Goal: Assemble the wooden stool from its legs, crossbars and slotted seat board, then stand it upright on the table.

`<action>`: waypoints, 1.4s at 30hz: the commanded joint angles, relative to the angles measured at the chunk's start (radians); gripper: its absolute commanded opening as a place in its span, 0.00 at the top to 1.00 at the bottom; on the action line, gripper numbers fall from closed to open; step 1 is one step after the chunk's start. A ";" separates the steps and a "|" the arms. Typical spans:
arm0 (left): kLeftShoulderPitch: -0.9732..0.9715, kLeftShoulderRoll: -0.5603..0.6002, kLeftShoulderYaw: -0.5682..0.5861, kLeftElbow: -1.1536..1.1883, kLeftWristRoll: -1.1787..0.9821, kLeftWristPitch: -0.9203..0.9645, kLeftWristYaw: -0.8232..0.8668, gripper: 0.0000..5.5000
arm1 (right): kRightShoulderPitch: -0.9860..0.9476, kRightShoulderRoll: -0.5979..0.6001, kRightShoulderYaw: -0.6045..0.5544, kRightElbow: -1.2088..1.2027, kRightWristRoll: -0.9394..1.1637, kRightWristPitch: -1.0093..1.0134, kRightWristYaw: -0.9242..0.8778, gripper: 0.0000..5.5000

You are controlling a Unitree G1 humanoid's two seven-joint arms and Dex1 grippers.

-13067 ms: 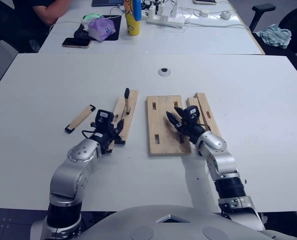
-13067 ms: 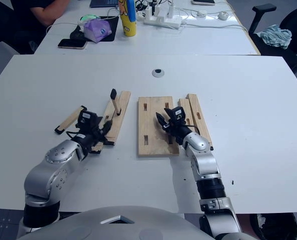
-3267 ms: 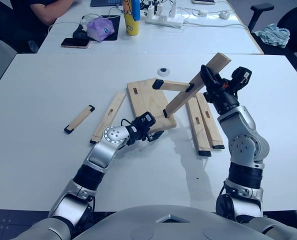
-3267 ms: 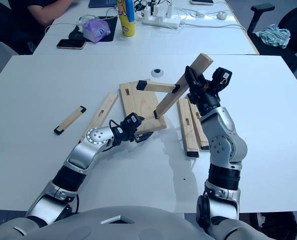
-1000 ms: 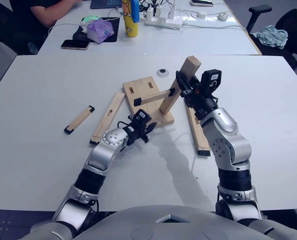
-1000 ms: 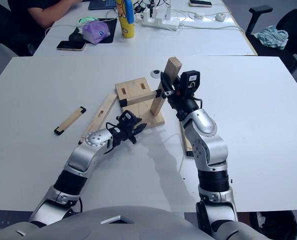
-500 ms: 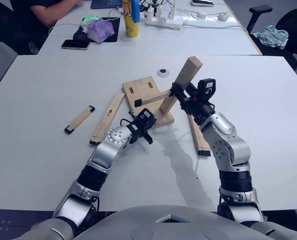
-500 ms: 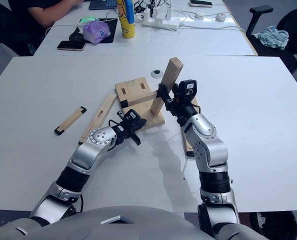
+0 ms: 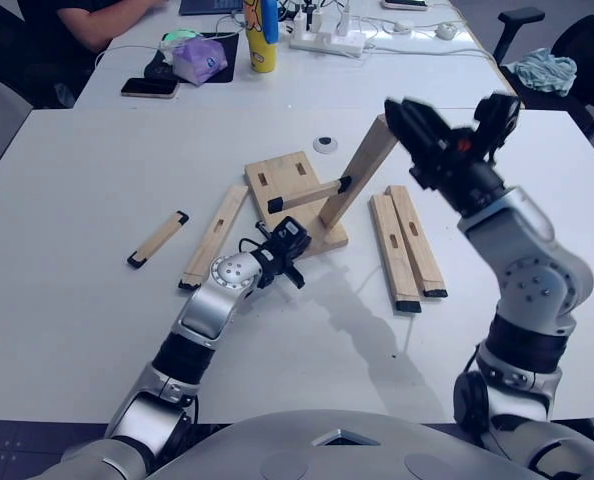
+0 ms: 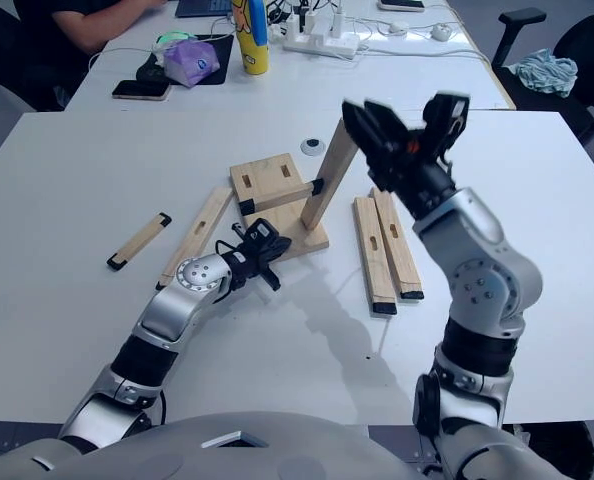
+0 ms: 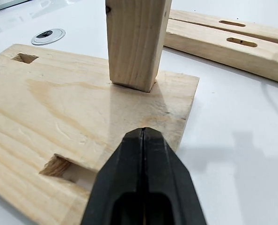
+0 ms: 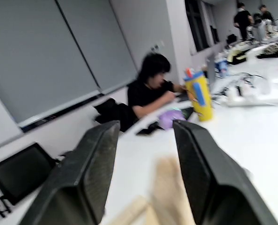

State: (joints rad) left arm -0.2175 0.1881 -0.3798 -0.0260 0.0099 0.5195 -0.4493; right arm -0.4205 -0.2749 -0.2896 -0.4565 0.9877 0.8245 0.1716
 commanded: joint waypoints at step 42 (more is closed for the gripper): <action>0.055 0.043 0.001 0.095 0.038 0.006 0.024 1.00 | -0.222 -0.010 0.047 0.276 -0.363 -0.192 -0.098 0.99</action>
State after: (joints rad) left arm -0.2364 0.1782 -0.3779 0.0185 0.0027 0.4941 -0.4494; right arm -0.6606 -0.2203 -0.2168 -0.2032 0.6724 0.6347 0.0685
